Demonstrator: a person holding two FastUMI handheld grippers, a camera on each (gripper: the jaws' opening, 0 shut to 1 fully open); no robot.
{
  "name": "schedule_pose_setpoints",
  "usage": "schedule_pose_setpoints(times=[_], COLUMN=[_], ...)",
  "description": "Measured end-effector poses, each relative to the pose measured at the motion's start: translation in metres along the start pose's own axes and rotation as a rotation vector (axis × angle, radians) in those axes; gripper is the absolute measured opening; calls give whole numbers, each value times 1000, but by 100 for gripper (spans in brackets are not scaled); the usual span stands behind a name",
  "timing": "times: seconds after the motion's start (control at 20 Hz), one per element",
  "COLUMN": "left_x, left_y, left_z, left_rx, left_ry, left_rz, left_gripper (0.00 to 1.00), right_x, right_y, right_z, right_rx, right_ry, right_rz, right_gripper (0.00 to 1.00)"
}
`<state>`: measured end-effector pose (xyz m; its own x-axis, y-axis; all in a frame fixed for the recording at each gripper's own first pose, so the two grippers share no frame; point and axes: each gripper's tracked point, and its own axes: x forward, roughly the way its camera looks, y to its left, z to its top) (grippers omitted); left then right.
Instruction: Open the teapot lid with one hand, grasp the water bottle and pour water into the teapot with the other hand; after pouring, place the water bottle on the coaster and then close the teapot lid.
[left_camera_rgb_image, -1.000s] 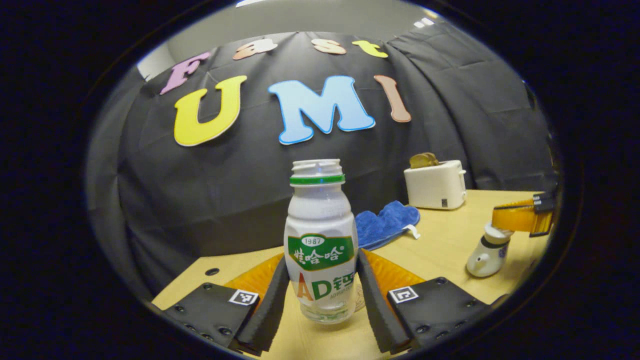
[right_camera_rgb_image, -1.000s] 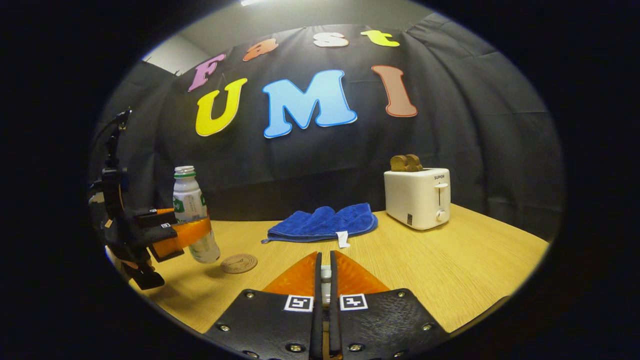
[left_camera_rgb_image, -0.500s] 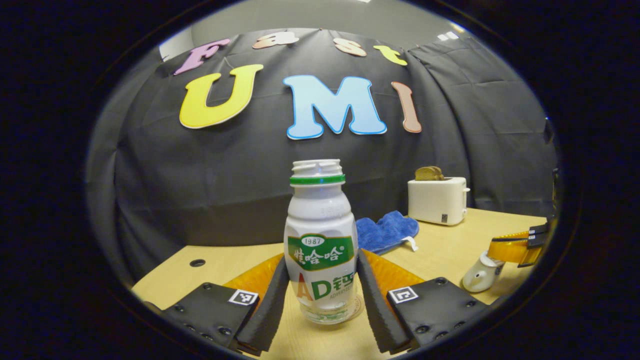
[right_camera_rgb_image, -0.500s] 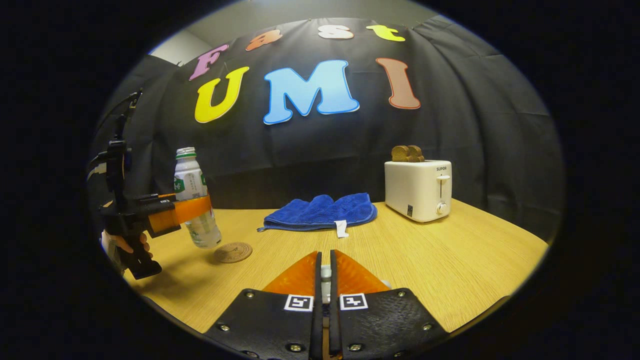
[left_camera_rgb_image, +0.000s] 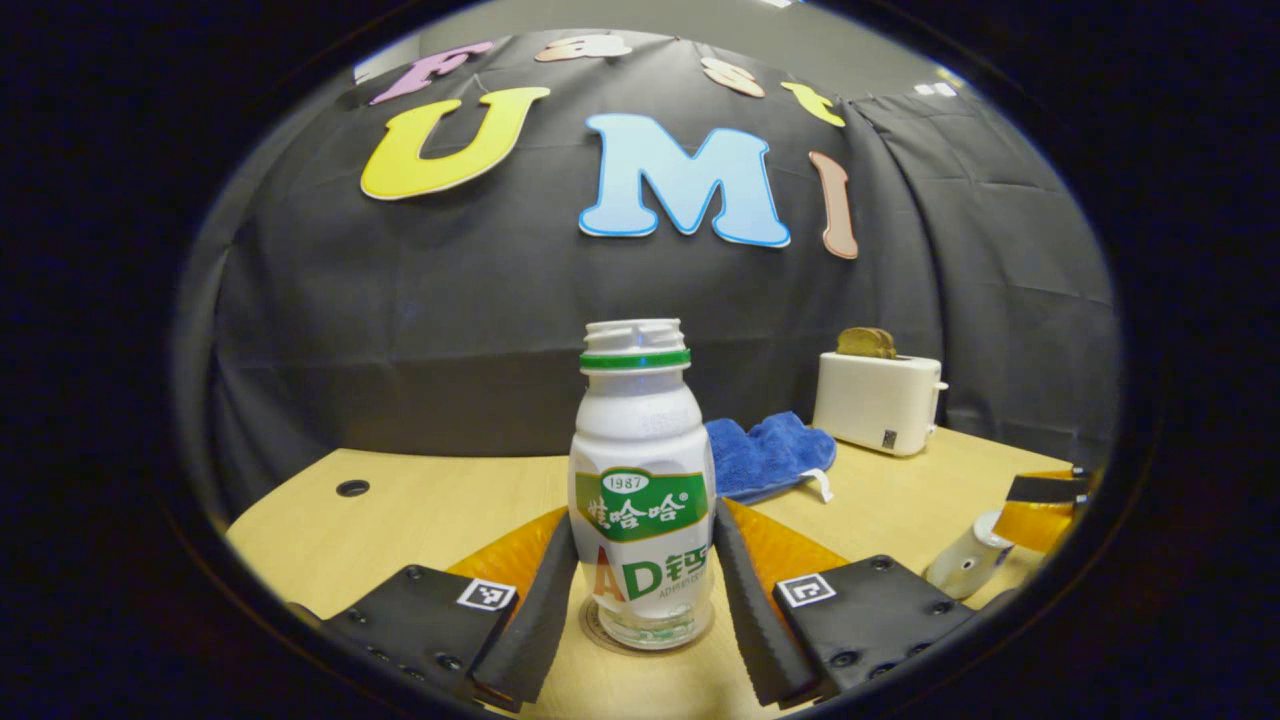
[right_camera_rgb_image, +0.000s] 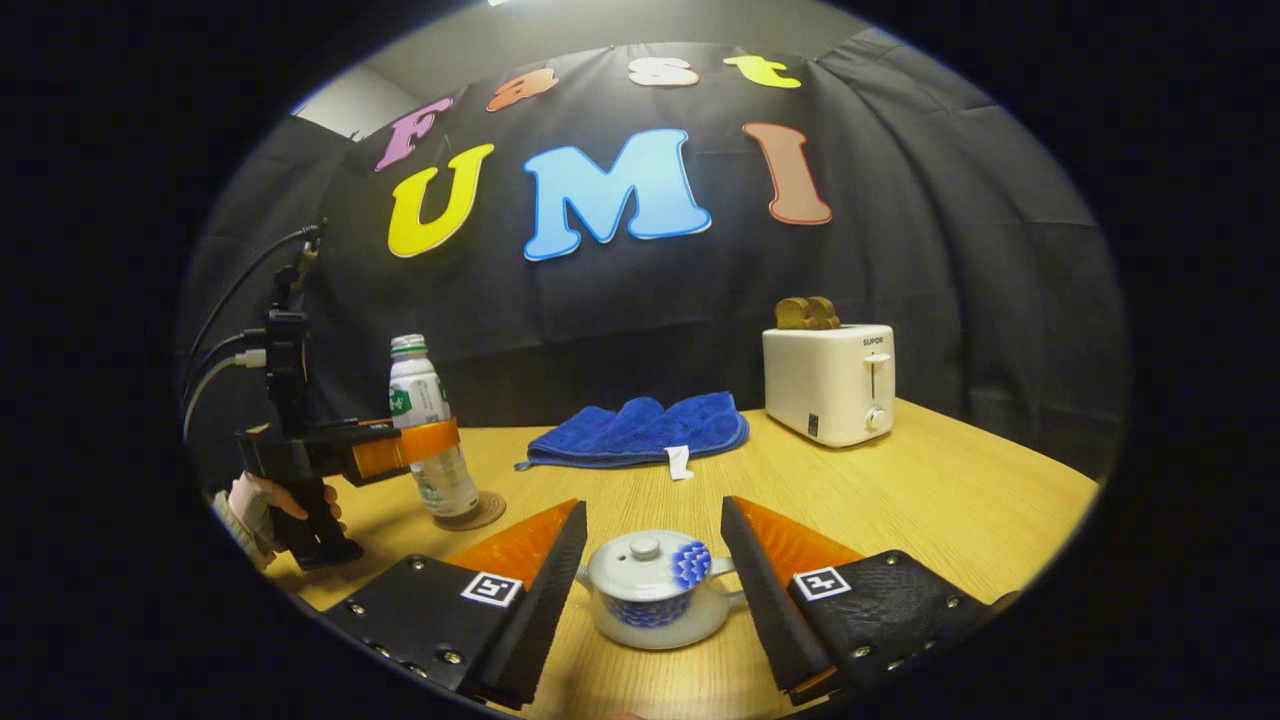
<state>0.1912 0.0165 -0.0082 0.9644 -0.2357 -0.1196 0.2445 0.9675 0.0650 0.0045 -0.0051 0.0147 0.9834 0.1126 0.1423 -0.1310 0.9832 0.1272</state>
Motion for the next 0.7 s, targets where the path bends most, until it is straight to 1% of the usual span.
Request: schedule_pose_setpoints(times=[0.15,0.3,0.35,0.4,0.45,0.55,0.6,0.65,0.7], left_x=[8,14,15,16,15,16,16,16,17], left_y=[1,1,1,2,4,6,7,7,5], left_z=[-4,-6,-7,-8,-8,-7,-7,-7,-10], left_rx=[18,25,21,16,8,-12,-18,-20,-17], left_ry=[3,6,8,6,3,-8,-14,-15,-10], left_rz=[13,17,15,18,22,29,30,30,24], left_gripper=[84,84,80,84,84,86,83,89,80], right_x=[-4,-6,-6,-6,-7,-7,-5,-5,-5], right_y=[-10,-16,-17,-18,-18,-18,-18,-18,-17], right_z=[12,16,16,18,18,18,16,14,13], right_rx=[9,25,27,27,28,26,23,19,17], right_ry=[-49,-66,-68,-70,-72,-72,-67,-60,-54], right_rz=[-32,-53,-57,-58,-58,-58,-59,-58,-56], right_gripper=[83,83,83,83,83,83,83,83,83])
